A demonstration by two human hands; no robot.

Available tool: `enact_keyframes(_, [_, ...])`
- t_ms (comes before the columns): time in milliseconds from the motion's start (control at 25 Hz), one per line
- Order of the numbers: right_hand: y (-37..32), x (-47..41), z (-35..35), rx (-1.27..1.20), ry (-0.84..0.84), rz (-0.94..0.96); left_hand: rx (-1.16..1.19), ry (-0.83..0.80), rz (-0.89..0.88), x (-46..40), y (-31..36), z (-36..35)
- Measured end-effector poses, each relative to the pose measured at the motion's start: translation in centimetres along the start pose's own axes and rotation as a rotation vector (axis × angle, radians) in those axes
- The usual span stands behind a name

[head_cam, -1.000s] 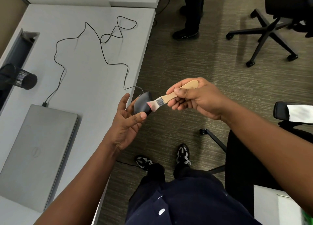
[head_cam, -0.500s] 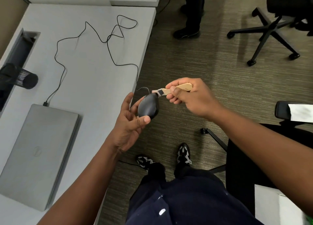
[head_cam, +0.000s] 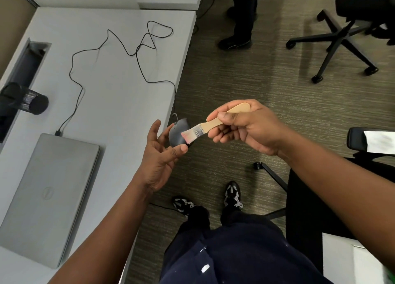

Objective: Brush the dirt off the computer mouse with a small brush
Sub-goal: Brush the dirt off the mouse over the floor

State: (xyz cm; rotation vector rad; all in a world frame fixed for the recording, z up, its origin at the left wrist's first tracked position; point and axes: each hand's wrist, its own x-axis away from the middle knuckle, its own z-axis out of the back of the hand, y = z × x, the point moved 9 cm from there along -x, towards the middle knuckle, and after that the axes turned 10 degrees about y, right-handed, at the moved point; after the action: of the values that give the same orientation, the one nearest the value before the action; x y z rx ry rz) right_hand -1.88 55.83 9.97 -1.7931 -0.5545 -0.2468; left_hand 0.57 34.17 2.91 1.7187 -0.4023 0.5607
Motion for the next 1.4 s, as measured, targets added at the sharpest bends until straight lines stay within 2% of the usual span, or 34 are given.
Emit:
enact_keyframes(160, [1.6, -1.1, 0.8, -0.094, 0.068, -0.080, -0.001, -0.074, 0.025, 0.4, 0.0, -0.9])
enact_keyframes(360, [2.6, -2.1, 2.0, -0.122, 0.153, -0.079, -0.006, -0.138, 0.051, 1.1, -0.5, -1.7])
enact_keyframes(600, [3.2, -2.7, 3.5, 0.021, 0.299, 0.009, -0.133, -0.169, -0.001, 1.9, -0.3, -2.4])
enact_keyframes(680, [2.5, -2.5, 3.1, 0.129, 0.255, 0.086, -0.270, -0.157, -0.080, 1.9, 0.2, -2.4])
enact_keyframes(760, [1.6, -2.0, 2.1, 0.335, 0.129, 0.153, -0.411, -0.140, -0.168, 1.9, 1.0, -2.5])
enact_keyframes(920, [-0.3, -0.5, 0.9, 0.484, -0.132, 0.125, -0.606, -0.131, -0.275, 1.9, 1.8, -2.6])
enact_keyframes(1000, [-1.4, -0.3, 1.1, 0.515, -0.129, 0.152, -0.667, -0.142, -0.299, 2.0, 1.9, -2.9])
enact_keyframes(1120, [-2.2, -0.9, 1.0, 0.627, 0.038, 0.314, -0.718, -0.175, -0.323, 2.2, 1.9, -3.6])
enact_keyframes(1200, [-1.9, -1.2, 0.1, 0.693, 0.082, 0.367, -0.778, -0.191, -0.341, 2.4, 2.0, -4.1])
enact_keyframes(1280, [-1.4, -1.5, -0.7, 0.745, 0.068, 0.356, -0.828, -0.191, -0.350, 2.4, 2.0, -4.2])
enact_keyframes(1400, [-1.1, -1.0, -1.8, 0.787, -0.052, 0.292, -0.847, -0.174, -0.356, 2.1, 1.9, -4.0])
